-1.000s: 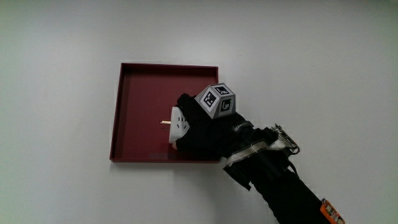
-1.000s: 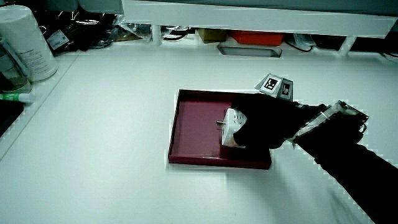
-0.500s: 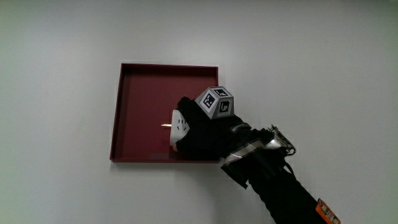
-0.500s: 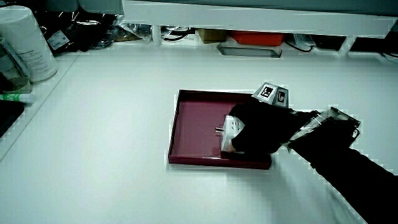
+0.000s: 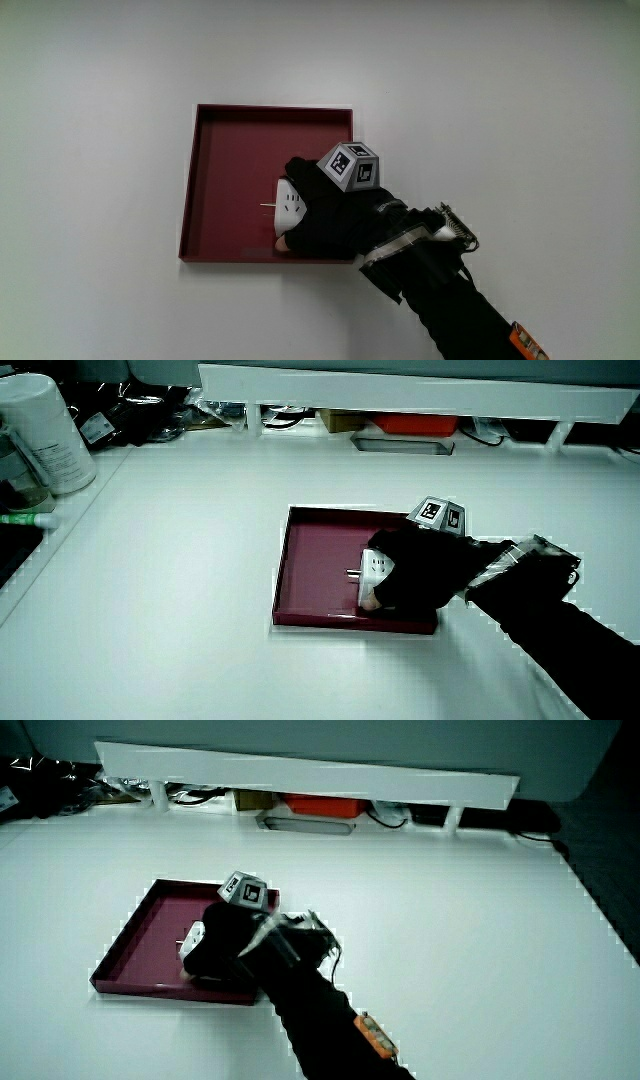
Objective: Place socket
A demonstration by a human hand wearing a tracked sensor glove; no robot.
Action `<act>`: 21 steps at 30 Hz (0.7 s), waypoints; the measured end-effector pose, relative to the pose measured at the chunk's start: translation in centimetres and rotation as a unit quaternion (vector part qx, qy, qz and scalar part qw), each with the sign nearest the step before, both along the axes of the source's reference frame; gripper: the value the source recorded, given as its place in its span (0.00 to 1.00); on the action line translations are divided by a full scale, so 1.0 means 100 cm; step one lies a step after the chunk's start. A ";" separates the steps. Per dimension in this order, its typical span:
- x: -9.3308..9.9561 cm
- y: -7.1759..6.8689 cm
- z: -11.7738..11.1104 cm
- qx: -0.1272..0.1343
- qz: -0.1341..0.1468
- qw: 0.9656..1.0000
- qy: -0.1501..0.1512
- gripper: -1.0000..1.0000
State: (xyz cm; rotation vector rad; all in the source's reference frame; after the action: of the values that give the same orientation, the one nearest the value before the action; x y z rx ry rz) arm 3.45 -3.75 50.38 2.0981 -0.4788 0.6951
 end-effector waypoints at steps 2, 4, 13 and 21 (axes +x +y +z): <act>0.001 0.000 -0.004 -0.009 -0.007 1.000 -0.008 0.26; 0.004 0.000 -0.011 -0.005 -0.011 1.000 -0.019 0.22; 0.039 0.003 -0.047 -0.073 -0.014 0.993 -0.093 0.04; 0.079 0.006 -0.105 -0.009 -0.029 0.992 -0.126 0.00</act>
State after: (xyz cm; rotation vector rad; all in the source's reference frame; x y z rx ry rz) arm 11.32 -3.13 39.92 1.9797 -0.6679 0.9318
